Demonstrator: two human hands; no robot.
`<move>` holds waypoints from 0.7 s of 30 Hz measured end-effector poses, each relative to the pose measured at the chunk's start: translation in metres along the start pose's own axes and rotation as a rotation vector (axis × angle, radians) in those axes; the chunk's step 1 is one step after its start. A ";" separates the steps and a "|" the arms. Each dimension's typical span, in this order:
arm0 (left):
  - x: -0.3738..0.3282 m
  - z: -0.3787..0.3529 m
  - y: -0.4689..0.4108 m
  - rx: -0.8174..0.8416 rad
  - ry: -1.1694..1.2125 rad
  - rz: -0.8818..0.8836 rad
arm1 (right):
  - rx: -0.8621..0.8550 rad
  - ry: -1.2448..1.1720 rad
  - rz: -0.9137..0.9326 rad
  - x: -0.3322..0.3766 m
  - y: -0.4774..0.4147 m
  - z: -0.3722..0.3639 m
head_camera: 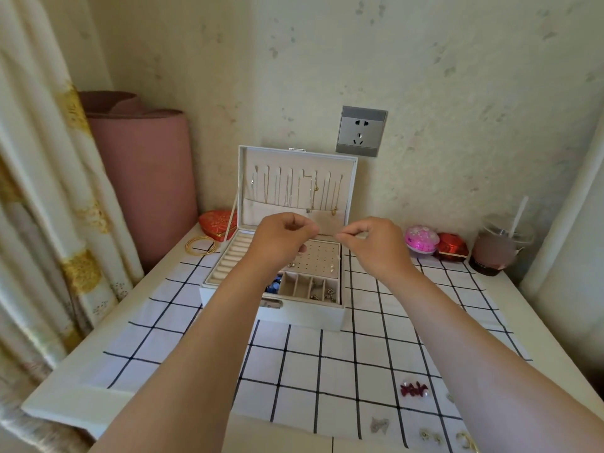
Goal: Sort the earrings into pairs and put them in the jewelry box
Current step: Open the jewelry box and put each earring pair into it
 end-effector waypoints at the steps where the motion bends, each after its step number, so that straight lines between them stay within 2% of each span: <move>1: 0.001 0.000 -0.003 -0.011 -0.014 -0.005 | 0.010 0.037 0.008 -0.005 0.000 -0.004; 8: 0.009 -0.003 -0.015 0.028 -0.001 0.007 | 0.073 0.132 0.013 -0.022 0.005 -0.025; 17: 0.009 -0.010 -0.016 0.046 -0.009 -0.005 | 0.035 0.149 0.008 -0.023 0.005 -0.032; 21: 0.012 -0.008 -0.016 0.052 -0.004 0.015 | 0.132 0.239 0.039 -0.018 0.002 -0.033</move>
Point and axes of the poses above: each hand's wrist, its own y-axis away from the middle knuckle, its own z-axis out of the back of the hand, x = y × z, the point moved 7 cm from there along -y, towards the middle knuckle, and after that the axes turned 6 degrees about y, right-handed, at the moved point
